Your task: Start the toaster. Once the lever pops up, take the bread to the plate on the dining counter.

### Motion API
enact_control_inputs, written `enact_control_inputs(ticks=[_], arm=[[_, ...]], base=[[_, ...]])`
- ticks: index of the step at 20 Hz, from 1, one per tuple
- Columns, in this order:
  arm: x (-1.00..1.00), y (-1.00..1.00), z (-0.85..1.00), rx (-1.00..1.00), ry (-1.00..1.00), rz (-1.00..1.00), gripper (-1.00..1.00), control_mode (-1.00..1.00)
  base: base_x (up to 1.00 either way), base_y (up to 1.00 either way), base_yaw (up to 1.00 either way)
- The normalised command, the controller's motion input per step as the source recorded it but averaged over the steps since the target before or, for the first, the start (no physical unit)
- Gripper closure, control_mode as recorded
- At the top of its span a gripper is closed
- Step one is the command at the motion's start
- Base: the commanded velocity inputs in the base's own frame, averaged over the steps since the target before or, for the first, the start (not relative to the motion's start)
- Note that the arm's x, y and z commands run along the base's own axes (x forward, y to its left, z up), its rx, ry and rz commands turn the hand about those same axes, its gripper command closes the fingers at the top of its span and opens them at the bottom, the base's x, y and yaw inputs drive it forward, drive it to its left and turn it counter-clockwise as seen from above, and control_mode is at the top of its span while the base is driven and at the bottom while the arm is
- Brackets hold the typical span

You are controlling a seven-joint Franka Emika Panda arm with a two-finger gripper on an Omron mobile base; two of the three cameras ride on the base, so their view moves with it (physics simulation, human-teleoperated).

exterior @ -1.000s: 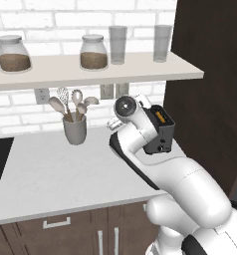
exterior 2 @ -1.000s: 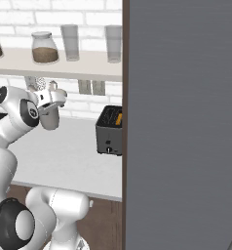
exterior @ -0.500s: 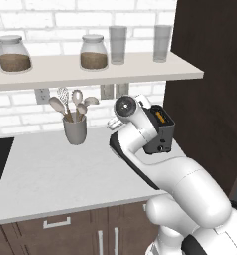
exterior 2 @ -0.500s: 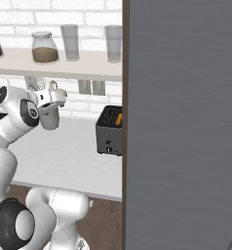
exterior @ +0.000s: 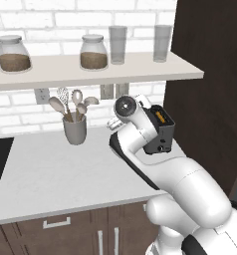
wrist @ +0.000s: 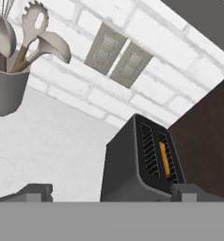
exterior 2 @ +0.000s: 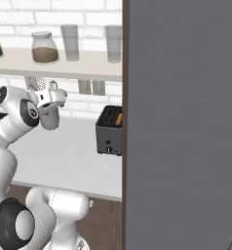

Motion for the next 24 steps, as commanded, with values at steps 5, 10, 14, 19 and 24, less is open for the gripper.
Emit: enact_control_inputs(ticks=[5,10,14,19,24], arm=[[0.0,0.0,0.0,0.0,0.0,0.0,-1.0,-1.0],[0.0,0.0,0.0,0.0,0.0,0.0,-1.0,-1.0],[0.0,0.0,0.0,0.0,0.0,0.0,-1.0,-1.0],[0.0,0.0,0.0,0.0,0.0,0.0,-1.0,-1.0],[0.0,0.0,0.0,0.0,0.0,0.0,-1.0,-1.0]], base=[[0.0,0.0,0.0],[0.0,0.0,0.0],[0.0,0.0,0.0],[0.0,0.0,0.0],[0.0,0.0,0.0]])
